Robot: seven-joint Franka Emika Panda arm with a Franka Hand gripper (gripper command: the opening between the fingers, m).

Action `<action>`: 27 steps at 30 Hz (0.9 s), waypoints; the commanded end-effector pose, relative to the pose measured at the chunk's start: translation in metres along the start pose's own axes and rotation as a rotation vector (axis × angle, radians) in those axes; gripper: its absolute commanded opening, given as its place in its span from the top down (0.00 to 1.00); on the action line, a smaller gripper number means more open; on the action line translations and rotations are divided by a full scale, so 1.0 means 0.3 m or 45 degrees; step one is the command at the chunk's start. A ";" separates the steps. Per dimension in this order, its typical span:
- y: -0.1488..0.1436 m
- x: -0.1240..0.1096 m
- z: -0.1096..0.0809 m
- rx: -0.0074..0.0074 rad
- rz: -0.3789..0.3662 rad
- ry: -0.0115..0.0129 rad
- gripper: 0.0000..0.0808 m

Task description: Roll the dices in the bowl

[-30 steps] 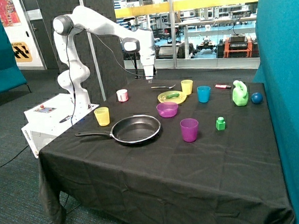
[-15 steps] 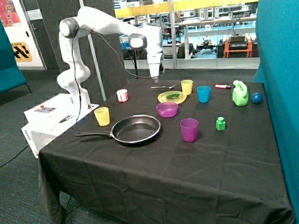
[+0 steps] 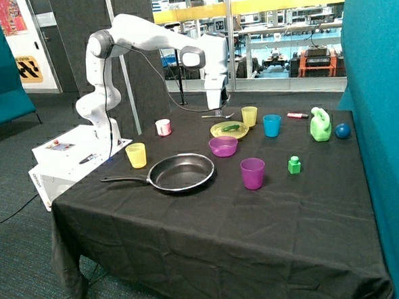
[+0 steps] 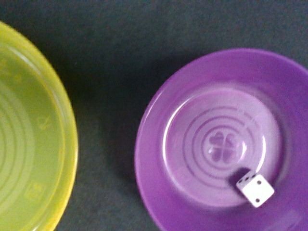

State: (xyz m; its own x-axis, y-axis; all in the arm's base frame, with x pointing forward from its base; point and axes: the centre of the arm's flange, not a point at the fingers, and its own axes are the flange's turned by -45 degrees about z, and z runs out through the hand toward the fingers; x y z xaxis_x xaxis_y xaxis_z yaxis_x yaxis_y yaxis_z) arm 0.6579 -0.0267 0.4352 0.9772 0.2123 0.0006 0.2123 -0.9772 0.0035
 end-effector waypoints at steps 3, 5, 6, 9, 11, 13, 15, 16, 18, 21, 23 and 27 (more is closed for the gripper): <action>0.056 0.084 0.022 0.0044 0.044 -0.0009 1.00; 0.057 0.105 0.025 0.0044 0.044 -0.0009 1.00; 0.055 0.116 0.027 0.0044 0.044 -0.0009 1.00; 0.051 0.134 0.029 0.0044 0.041 -0.0008 1.00; 0.046 0.146 0.032 0.0044 0.036 -0.0008 1.00; 0.043 0.149 0.034 0.0044 0.034 -0.0008 1.00; 0.041 0.148 0.041 0.0044 0.032 -0.0008 1.00; 0.041 0.147 0.045 0.0044 0.032 -0.0008 1.00; 0.039 0.143 0.053 0.0044 0.030 -0.0008 1.00; 0.037 0.139 0.058 0.0044 0.024 -0.0008 0.91; 0.034 0.138 0.060 0.0044 0.017 -0.0008 0.69; 0.032 0.136 0.063 0.0044 0.011 -0.0008 0.47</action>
State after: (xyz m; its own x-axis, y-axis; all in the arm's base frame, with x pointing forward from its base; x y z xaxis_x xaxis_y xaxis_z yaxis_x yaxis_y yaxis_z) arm 0.6980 -0.0293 0.4204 0.9814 0.1921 -0.0011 0.1921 -0.9814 -0.0011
